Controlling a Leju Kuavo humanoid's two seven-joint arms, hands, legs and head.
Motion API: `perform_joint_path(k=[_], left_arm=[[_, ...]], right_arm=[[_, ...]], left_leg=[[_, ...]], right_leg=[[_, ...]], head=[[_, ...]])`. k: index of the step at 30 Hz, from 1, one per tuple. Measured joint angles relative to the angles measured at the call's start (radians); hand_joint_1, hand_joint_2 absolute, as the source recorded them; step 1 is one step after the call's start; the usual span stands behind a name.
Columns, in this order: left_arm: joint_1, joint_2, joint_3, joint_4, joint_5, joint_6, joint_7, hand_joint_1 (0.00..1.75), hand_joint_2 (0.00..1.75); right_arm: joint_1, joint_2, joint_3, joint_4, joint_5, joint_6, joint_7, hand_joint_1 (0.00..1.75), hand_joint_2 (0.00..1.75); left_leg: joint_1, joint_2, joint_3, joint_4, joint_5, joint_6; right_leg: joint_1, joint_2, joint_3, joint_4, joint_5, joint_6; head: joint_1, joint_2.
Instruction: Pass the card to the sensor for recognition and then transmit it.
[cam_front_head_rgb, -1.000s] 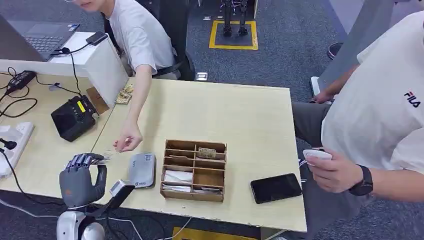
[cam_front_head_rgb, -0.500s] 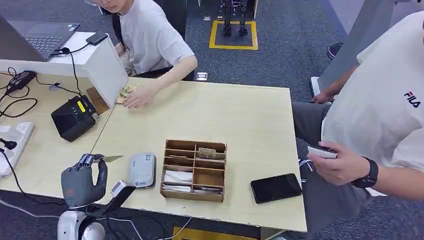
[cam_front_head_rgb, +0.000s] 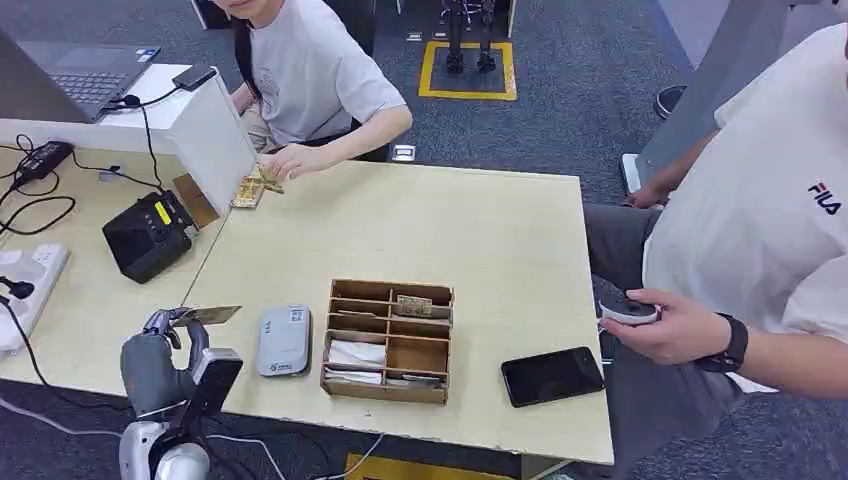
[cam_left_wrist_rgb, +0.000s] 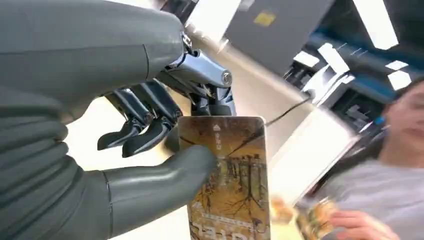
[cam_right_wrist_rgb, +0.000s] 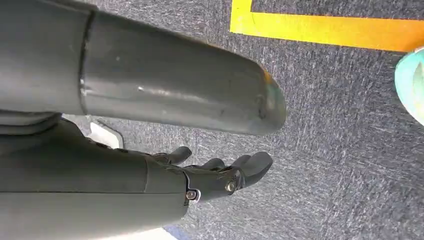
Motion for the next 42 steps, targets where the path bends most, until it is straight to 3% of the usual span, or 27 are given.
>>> perform_joint_path(k=[4,19,25,42], left_arm=[[0.000,0.003,-0.049,-0.004,0.078,-0.055,0.054,1.75,1.75],[-0.010,0.000,-0.076,0.026,0.171,-0.102,0.165,1.75,1.75],[-0.017,0.002,-0.094,0.057,0.156,-0.124,0.207,1.75,1.75],[-0.042,0.000,-0.125,0.155,0.100,-0.141,0.245,1.75,1.75]], right_arm=[[0.002,0.000,0.000,0.000,0.000,-0.010,0.001,0.00,0.00],[0.004,0.007,0.000,0.000,0.001,-0.013,0.015,0.00,0.00],[0.004,0.007,0.000,0.000,0.002,-0.013,0.015,0.00,0.00],[0.004,0.007,-0.001,0.000,0.006,-0.013,0.015,0.00,0.00]], left_leg=[[0.000,0.000,0.000,0.000,0.000,0.000],[0.000,0.000,0.000,0.000,0.000,0.000],[0.000,0.000,0.000,0.000,0.000,0.000],[0.000,0.000,0.000,0.000,0.000,0.000]], right_leg=[[0.000,0.000,0.000,0.000,0.000,0.000],[0.000,0.000,0.000,0.000,0.000,0.000],[0.000,0.000,0.000,0.000,0.000,0.000],[0.000,0.000,0.000,0.000,0.000,0.000]], head=[[0.000,0.000],[0.000,0.000],[0.000,0.000],[0.000,0.000]])
